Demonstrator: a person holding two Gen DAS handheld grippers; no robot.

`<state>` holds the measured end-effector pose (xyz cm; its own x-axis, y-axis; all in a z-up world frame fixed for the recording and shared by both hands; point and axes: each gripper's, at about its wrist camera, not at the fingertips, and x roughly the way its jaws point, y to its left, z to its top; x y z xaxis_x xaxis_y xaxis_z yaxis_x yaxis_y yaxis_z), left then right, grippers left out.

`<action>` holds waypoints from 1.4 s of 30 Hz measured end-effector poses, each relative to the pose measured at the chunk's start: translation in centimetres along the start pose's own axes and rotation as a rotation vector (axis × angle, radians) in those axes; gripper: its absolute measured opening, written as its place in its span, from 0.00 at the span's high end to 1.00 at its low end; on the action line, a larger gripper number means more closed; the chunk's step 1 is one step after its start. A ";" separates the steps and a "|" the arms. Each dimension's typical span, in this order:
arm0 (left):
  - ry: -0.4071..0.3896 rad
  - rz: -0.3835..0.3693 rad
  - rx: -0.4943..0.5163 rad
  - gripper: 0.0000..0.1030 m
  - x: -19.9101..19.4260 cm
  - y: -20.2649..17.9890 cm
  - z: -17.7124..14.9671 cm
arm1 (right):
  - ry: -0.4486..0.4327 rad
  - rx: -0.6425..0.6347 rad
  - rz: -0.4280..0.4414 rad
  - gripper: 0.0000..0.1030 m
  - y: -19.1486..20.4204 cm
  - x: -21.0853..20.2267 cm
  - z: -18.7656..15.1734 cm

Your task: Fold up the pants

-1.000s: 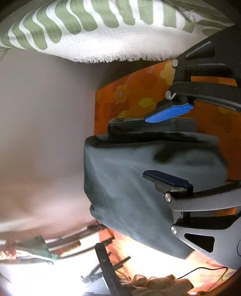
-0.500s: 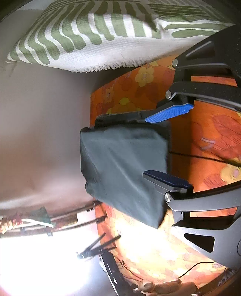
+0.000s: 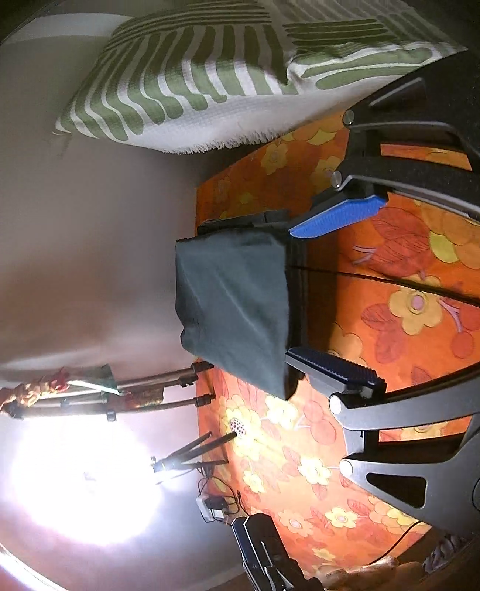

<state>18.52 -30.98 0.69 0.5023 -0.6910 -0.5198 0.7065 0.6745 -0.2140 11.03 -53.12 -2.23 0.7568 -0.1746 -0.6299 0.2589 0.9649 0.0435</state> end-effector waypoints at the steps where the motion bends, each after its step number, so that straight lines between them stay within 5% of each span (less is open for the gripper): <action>1: -0.002 -0.001 -0.001 0.43 -0.4 0.0 -0.2 | -0.008 -0.005 -0.008 0.36 0.3 -0.7 -0.4; 6: -0.016 0.013 0.008 0.42 -2.7 -0.4 -1.7 | -0.029 -0.001 -0.014 0.32 1.1 -3.2 -2.0; 15: -0.039 0.047 0.000 0.24 -5.4 -0.8 -3.8 | -0.080 -0.023 -0.052 0.20 3.1 -6.4 -4.7; 29: -0.043 0.086 0.026 0.23 -6.5 -0.9 -5.9 | -0.121 -0.016 -0.085 0.06 4.6 -8.1 -6.8; 42: 0.048 0.101 0.051 0.23 -5.2 -1.3 -8.5 | -0.115 -0.001 -0.131 0.00 4.9 -7.5 -8.3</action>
<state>10.73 -26.06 -3.35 0.5490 -0.6061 -0.5756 0.6786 0.7252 -0.1164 1.63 -45.49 -3.78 0.7803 -0.3203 -0.5372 0.3594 0.9326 -0.0340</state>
